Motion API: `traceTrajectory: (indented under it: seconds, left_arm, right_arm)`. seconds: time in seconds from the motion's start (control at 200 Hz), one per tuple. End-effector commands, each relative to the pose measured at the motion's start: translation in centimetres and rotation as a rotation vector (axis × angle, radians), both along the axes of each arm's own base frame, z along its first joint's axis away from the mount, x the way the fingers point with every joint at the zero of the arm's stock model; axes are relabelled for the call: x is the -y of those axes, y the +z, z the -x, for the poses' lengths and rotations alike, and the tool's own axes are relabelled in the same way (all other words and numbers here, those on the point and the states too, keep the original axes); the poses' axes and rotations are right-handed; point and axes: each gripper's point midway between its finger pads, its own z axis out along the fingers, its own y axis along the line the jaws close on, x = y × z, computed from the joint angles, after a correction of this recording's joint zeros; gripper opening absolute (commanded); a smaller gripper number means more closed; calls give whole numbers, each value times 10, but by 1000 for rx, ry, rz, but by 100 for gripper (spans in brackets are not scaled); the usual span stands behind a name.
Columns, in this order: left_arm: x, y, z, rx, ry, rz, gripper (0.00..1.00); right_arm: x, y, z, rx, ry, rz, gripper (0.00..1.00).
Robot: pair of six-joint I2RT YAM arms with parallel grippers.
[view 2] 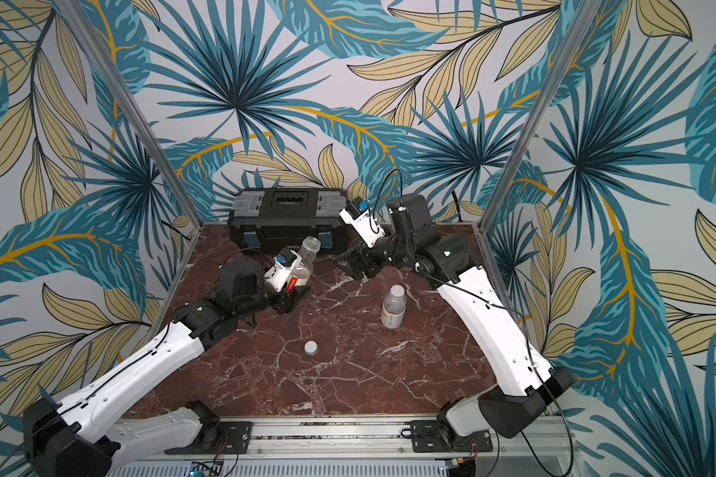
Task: Screw on the bottle caps
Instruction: Pick up the plastic bottle at the center of the board, then pick up the bottle cap from the center of the board.
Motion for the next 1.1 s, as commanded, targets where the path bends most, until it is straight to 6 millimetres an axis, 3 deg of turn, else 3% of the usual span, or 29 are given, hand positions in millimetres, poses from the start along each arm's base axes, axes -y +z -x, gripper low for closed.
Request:
traceTrajectory:
  seconds: [0.0,0.195,0.311,0.371,0.406,0.631,0.791,1.097]
  left_arm:
    - [-31,35,-22,129,203,24,68]
    - [-70,44,-34,148,389,60,63]
    - [-96,45,-38,140,487,97,62]
    - [-101,44,-37,143,501,101,63]
    - [-100,44,-36,143,491,99,65]
    - [-108,38,-35,145,517,45,66]
    - [-115,38,-35,153,548,25,68]
    - [-126,38,-35,161,593,9,67]
  right_arm:
    - [-4,-57,5,-91,-14,141,82]
    - [-35,-122,25,-195,58,264,82]
    - [-43,-153,28,-179,65,403,82]
    - [-46,-169,25,-193,61,437,83]
    - [-56,-178,35,-200,92,460,82]
    - [-79,-239,49,-251,146,606,83]
    - [-92,-269,63,-276,203,659,83]
    - [-106,-304,78,-307,240,702,84]
